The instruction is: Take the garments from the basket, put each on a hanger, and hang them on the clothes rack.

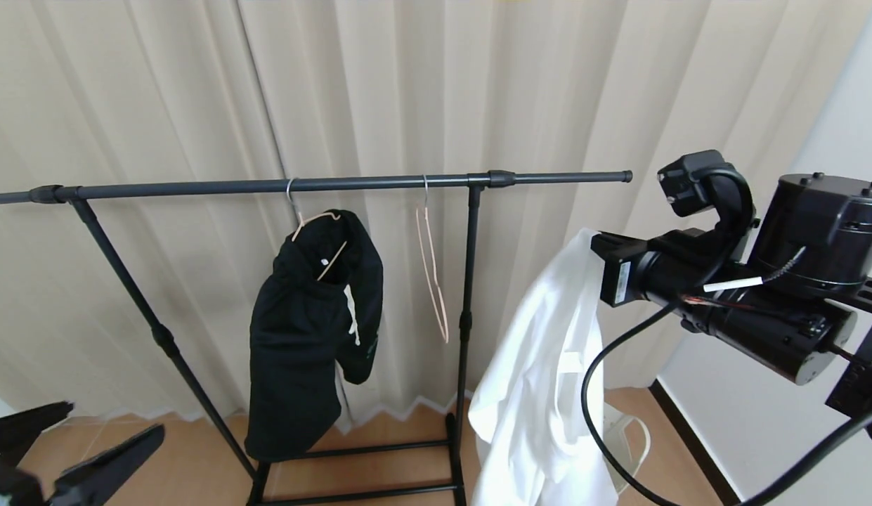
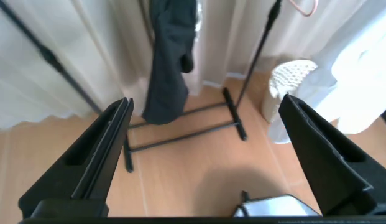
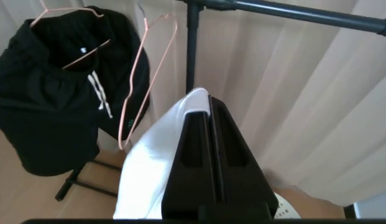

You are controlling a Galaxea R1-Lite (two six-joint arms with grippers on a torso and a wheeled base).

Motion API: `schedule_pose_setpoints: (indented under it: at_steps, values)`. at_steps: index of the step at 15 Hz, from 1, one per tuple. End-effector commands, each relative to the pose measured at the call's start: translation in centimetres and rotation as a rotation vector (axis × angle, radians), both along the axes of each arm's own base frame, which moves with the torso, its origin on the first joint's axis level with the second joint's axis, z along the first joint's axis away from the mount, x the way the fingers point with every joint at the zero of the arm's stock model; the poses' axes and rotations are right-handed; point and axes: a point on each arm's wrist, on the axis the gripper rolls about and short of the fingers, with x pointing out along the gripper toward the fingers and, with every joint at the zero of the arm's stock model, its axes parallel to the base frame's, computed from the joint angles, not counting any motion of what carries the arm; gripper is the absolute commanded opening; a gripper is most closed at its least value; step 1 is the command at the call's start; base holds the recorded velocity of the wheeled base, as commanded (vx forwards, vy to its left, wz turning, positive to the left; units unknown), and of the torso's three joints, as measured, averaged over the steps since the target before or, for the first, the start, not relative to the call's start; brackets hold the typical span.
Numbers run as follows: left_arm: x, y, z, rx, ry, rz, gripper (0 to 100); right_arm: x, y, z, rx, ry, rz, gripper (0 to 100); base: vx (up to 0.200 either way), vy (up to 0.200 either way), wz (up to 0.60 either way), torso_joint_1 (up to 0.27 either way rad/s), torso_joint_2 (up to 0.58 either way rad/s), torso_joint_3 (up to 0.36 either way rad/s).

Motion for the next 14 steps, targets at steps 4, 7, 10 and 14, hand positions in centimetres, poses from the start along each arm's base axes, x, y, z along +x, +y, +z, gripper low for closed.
schedule_pose_setpoints:
  at_steps: [4,7,10,14]
  values:
    - [14.7,-17.4,-1.5,-0.010,0.304,-0.166,100,2.1,1.9,-0.3,0.030,0.008,-0.091,0,0.000,0.000,0.00,0.000,0.00,0.000]
    - [15.5,-22.8,-3.3,-0.064,0.360,-0.215,100,1.4,3.2,0.1,0.074,0.022,-0.059,0,0.000,0.000,0.00,0.000,0.00,0.000]
    - [16.0,-26.2,-3.5,-0.182,0.383,-0.197,100,1.1,3.9,0.3,0.088,0.043,-0.065,0,0.000,0.000,0.00,0.000,0.00,0.000]
    - [15.5,-27.6,-3.7,-0.207,0.394,-0.215,100,0.7,4.1,0.6,0.097,0.037,-0.051,0,0.000,0.000,0.00,0.000,0.00,0.000]
